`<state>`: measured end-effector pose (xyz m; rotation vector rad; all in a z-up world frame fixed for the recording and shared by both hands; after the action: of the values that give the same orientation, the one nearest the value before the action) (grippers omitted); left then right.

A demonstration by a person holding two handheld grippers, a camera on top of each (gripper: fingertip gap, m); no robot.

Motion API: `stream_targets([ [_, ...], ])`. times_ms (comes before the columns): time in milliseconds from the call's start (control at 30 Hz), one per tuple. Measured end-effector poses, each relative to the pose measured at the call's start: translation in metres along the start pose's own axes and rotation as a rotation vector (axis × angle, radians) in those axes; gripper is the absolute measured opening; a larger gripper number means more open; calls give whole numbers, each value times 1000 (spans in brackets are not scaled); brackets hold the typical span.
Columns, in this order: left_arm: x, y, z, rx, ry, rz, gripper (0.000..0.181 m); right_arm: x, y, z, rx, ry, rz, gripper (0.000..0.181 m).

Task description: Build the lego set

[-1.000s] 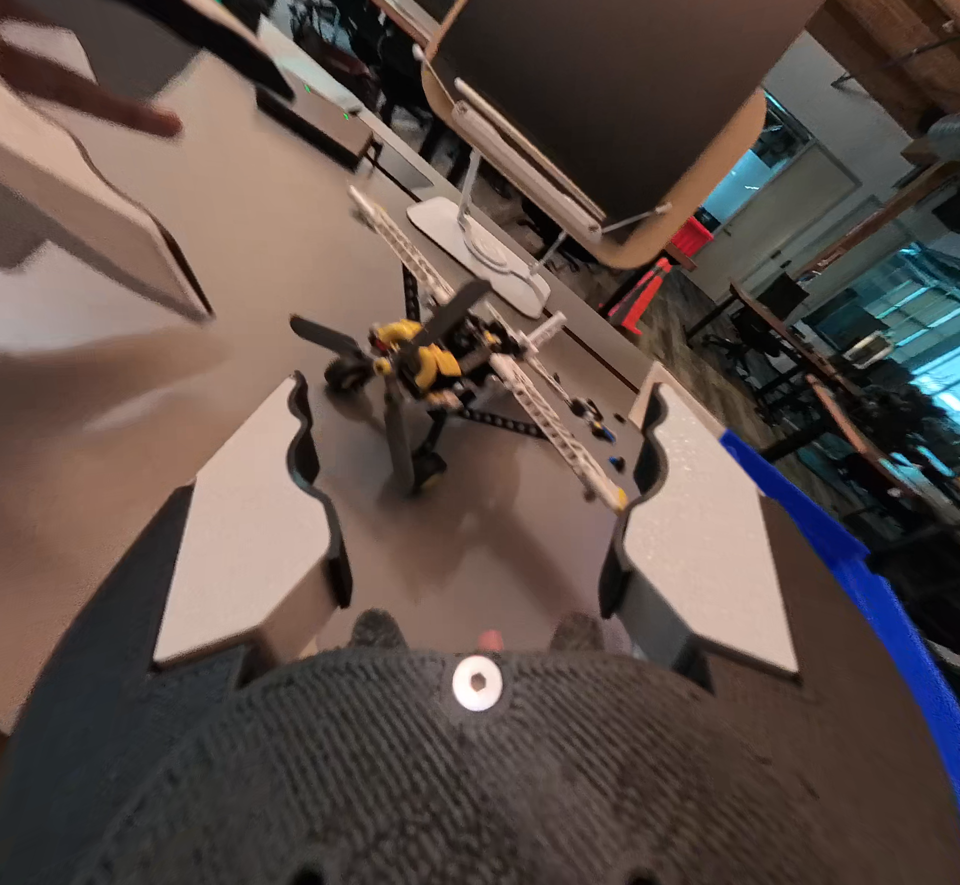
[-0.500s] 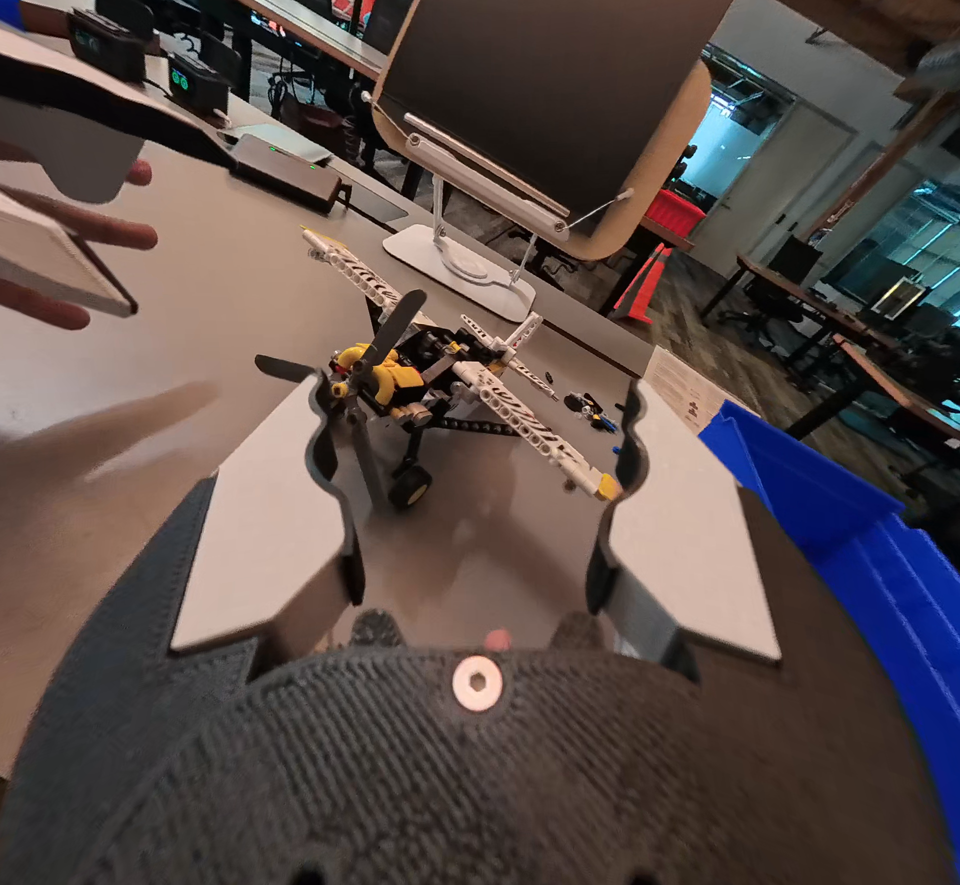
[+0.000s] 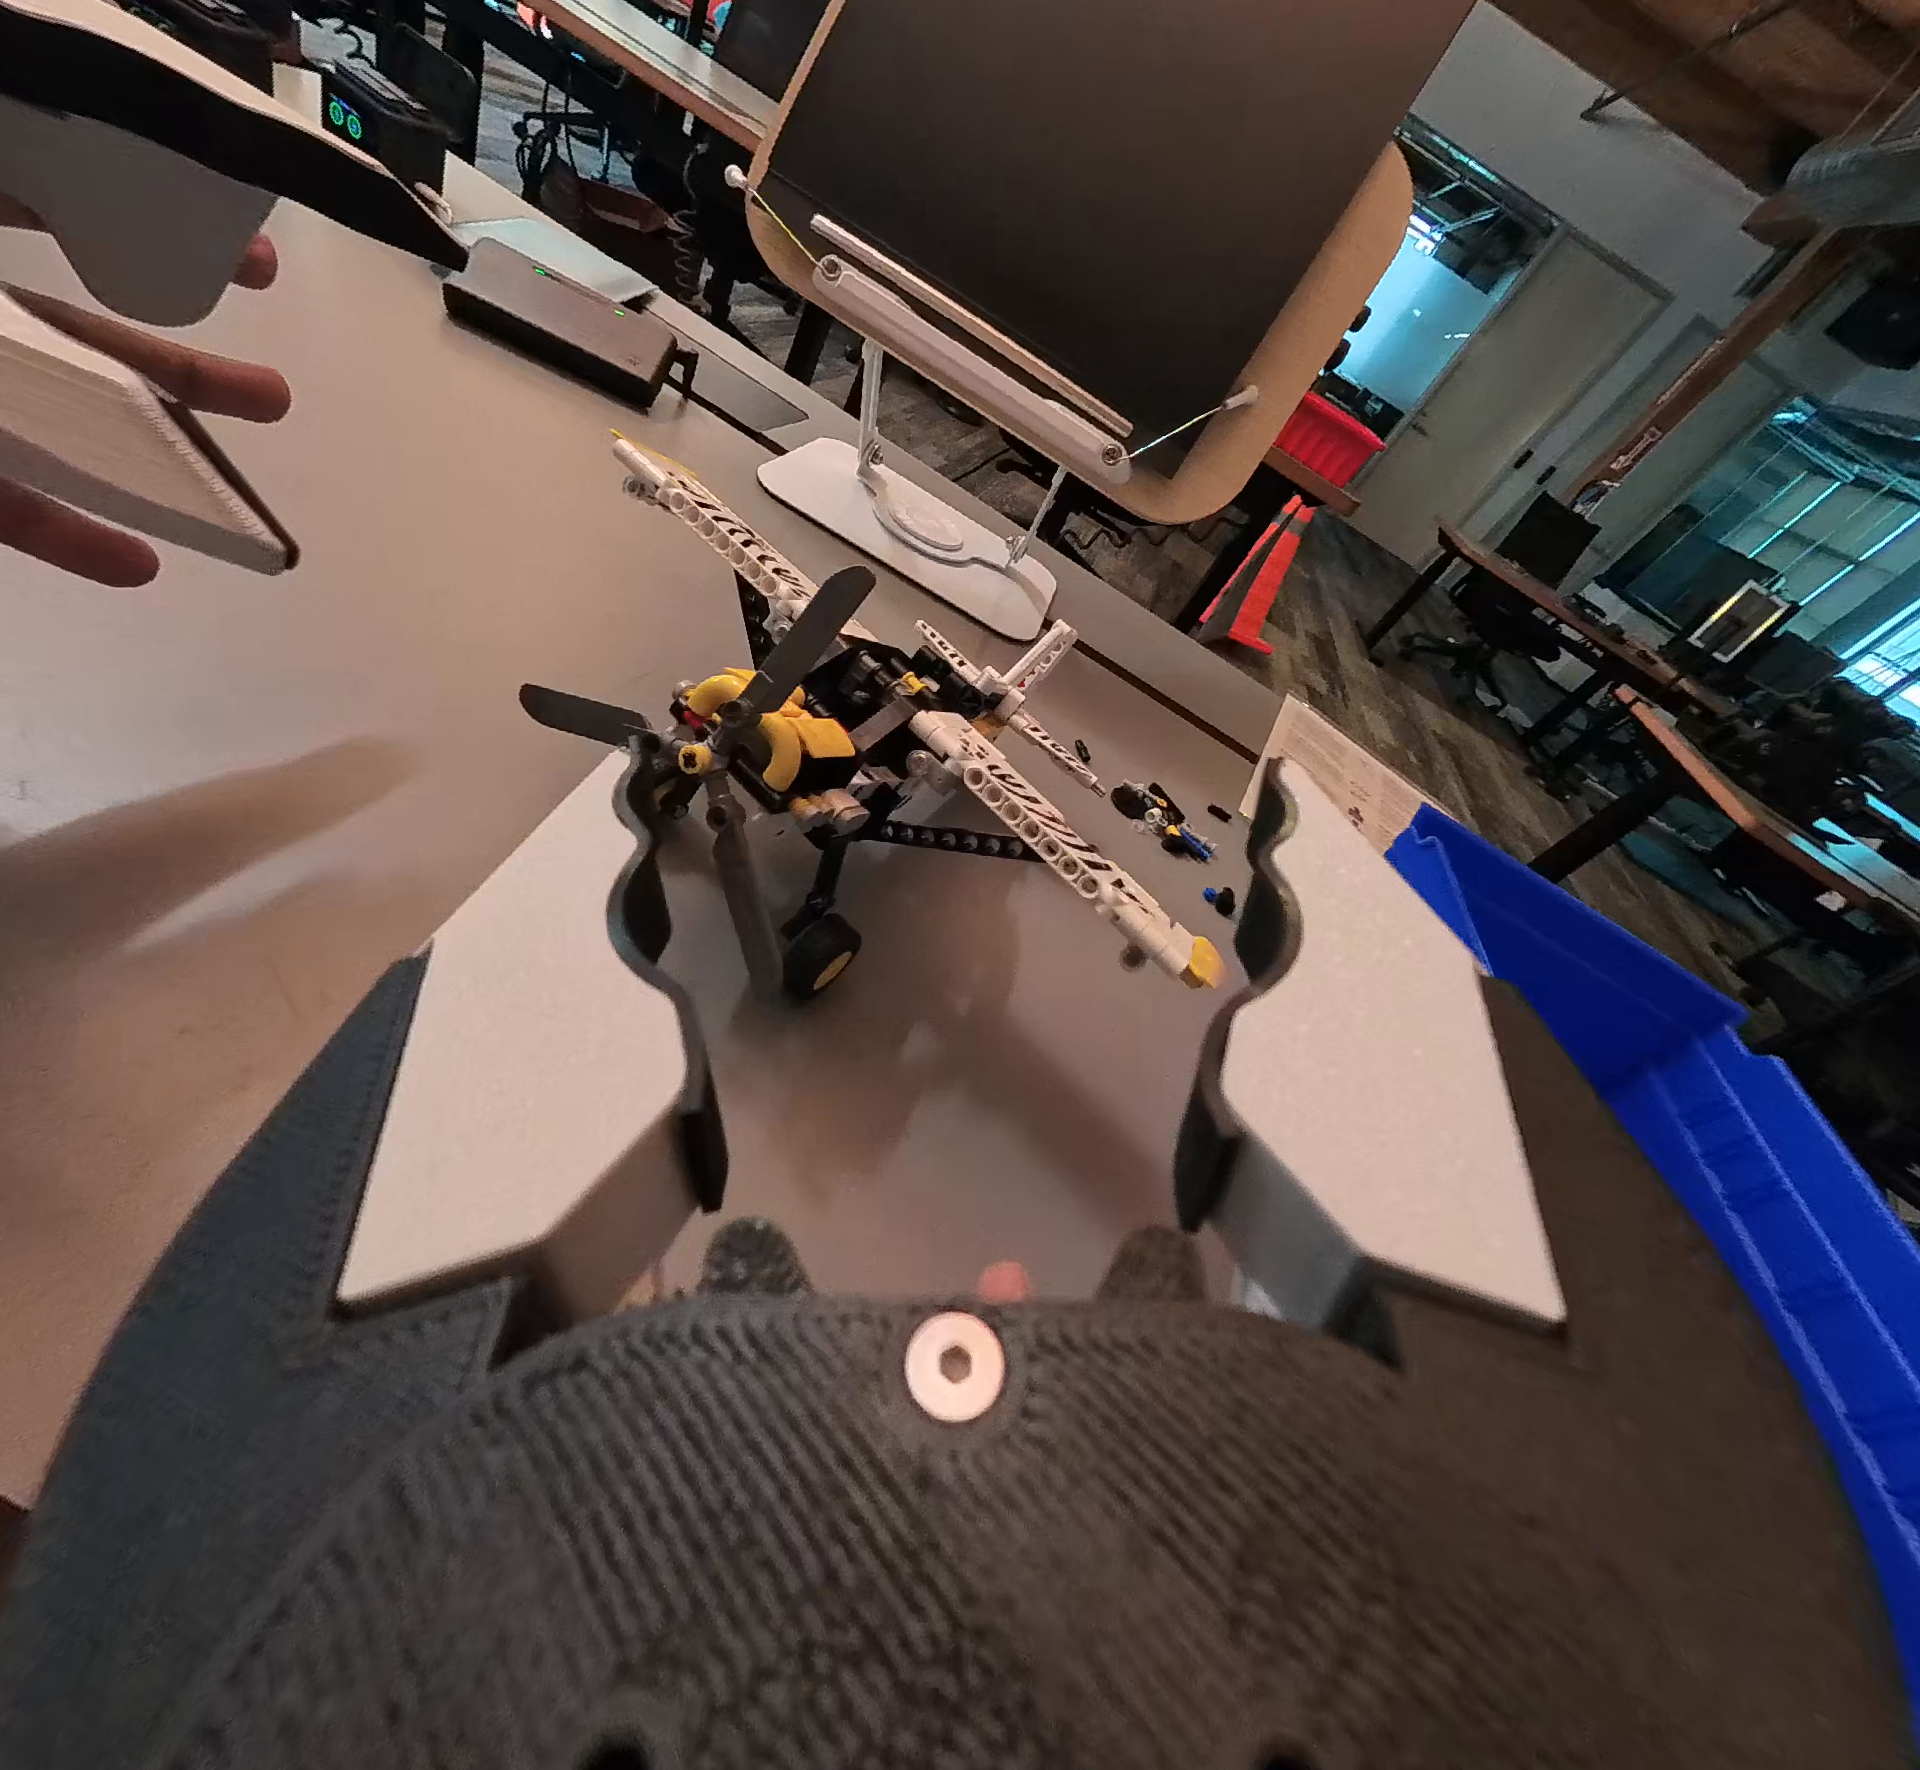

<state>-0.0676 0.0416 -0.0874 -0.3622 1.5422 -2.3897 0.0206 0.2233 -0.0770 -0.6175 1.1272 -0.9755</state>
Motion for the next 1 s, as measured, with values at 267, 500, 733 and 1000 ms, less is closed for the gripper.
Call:
stream_targets([
  [267, 4, 4, -1, 7, 16, 40, 142, 0, 7, 0, 0, 17, -7, 112],
  [500, 4, 6, -3, 19, 16, 42, 143, 4, 11, -2, 9, -1, -26, 112],
  [733, 6, 8, -2, 23, 13, 44, 143, 2, 10, -2, -6, 2, -38, 112],
  [1000, 10, 13, -4, 36, 0, 47, 142, 5, 24, -8, -33, -27, -105, 110],
])
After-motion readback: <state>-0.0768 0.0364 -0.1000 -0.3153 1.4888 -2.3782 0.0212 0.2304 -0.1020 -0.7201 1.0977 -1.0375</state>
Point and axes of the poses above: each gripper's, where its closed fingertips meet, z back along the fingers, y out of its underside, x = y × z across the jaws, the point moved 7 cm from there along z, back along the fingers, and after that the axes turned 15 degrees about x, right-handed, at the moved point
